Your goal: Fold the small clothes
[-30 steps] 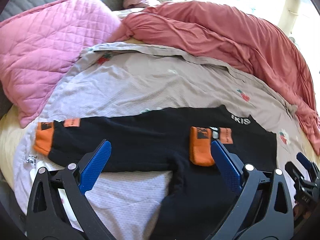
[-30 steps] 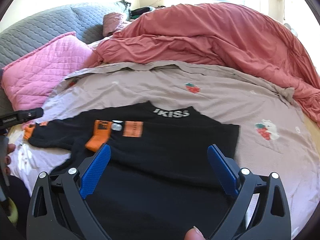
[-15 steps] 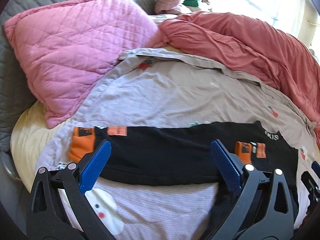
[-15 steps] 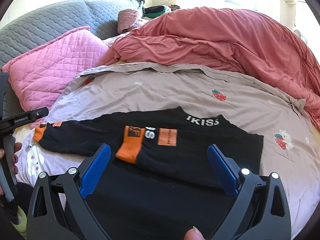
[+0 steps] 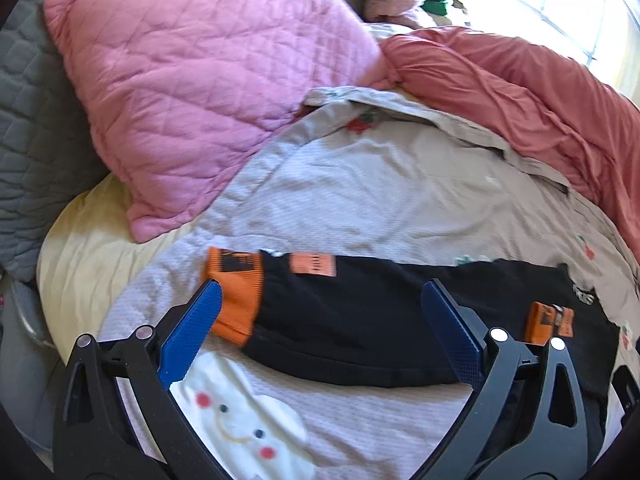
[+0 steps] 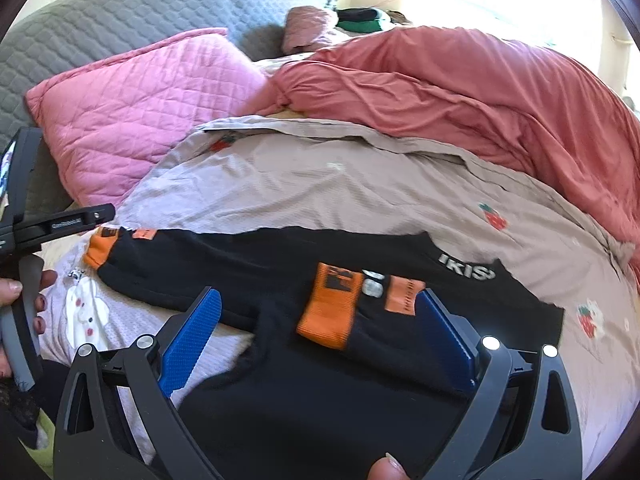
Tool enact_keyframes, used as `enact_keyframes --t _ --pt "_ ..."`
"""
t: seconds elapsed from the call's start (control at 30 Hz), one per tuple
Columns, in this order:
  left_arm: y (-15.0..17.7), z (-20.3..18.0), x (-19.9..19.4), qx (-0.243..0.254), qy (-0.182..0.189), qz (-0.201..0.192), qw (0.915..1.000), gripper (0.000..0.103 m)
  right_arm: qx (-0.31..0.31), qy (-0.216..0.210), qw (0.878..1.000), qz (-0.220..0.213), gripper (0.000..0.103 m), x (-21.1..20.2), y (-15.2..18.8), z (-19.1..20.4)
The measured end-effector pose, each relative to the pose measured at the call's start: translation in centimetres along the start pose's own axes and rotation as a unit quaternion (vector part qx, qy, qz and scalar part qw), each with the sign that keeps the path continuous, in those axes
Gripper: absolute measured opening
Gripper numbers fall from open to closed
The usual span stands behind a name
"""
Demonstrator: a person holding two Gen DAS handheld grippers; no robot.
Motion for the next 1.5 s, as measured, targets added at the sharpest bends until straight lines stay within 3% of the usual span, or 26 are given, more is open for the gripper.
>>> enact_keyframes --t 0.27,0.53,0.93,1.3,1.4,1.47,1.5 --pt "-0.1 4.6 2.0 -0.053 -0.014 0.026 0.9981 0.094 -0.04 -0.033 0.999 0.005 0.097 2.5 -1.5 5.2" --pt "-0.7 8.7 2.9 -0.114 -0.023 0.022 0.993 0.094 -0.092 -0.062 0.994 0.017 0.097 4.7 -1.2 10.5" --pt "-1.5 13.1 3.7 -0.225 0.01 0.017 0.9741 0.094 -0.19 -0.111 0.975 0.037 0.097 9.5 0.0 19.2" --pt "-1.1 16.1 3.7 -0.281 -0.005 0.01 0.9597 0.094 -0.253 -0.132 0.957 0.048 0.097 14.1 0.6 26.4" --pt "-1.1 16.5 3.7 -0.29 -0.004 0.007 0.957 0.094 -0.261 -0.128 0.956 0.052 0.095 15.4 0.7 27.2" --pt "-1.1 16.6 3.8 -0.294 -0.003 0.005 0.9559 0.094 -0.257 -0.132 0.956 0.053 0.075 16.0 0.8 27.4" --pt "-1.1 16.6 3.8 -0.294 -0.001 0.006 0.9558 0.094 -0.248 -0.141 0.957 0.057 0.07 16.2 0.8 27.2"
Point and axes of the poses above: each gripper's, at about its wrist camera, not at the fingertips, and x roughly the way its jaws point, z to its left, y to its underside, the point moved 6 cm from there along x, roughly the way its jaws point, and after that the axes turned 5 degrees about -x, right-handed, at the moved point
